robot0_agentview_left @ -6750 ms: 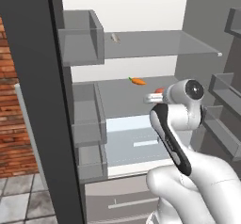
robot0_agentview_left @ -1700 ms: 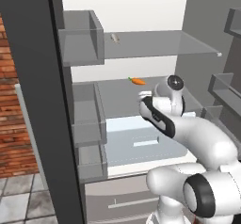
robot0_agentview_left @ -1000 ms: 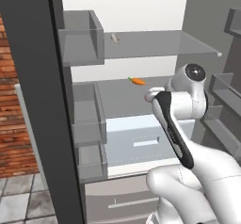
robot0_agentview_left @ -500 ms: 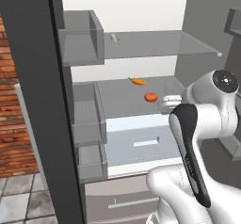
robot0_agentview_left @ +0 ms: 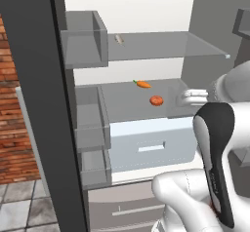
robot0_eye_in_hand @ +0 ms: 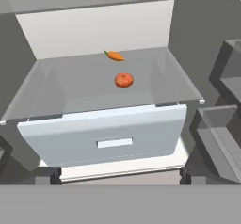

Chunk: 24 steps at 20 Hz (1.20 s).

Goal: Transport the steak and squash to the fridge. Place the steak on the rack containing meat and place the squash on the rack containing the vegetable, ensuring meats and vegetables are on different racks.

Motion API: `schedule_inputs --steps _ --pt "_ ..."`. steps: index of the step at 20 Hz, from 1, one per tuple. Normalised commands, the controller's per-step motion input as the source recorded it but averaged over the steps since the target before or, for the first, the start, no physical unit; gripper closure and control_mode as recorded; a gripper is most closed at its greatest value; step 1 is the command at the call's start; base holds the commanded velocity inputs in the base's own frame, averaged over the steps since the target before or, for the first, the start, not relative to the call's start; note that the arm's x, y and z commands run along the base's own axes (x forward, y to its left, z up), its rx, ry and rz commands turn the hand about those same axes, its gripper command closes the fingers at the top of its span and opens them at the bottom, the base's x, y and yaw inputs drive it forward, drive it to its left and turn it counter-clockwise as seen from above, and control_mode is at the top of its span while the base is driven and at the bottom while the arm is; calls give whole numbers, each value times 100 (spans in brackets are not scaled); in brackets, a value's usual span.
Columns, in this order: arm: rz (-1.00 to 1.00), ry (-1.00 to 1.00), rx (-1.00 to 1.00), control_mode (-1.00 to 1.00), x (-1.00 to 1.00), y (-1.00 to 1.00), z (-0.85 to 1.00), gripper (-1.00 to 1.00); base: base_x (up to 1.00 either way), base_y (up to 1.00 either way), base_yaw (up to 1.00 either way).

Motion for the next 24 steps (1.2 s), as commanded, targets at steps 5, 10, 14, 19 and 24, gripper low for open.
schedule_inputs --steps 5,10,14,19,24 --pt "-8 11 1 -100 -62 3 50 -100 0 0 0" --pt "-1 0 0 -100 -84 0 16 -100 0 0 0" --pt "1 -4 0 -100 -47 4 0 -100 0 0 0" --pt "4 -10 0 -100 -32 0 11 -100 0 0 0" --pt "4 -14 0 -100 -33 0 45 -100 0 0 0"
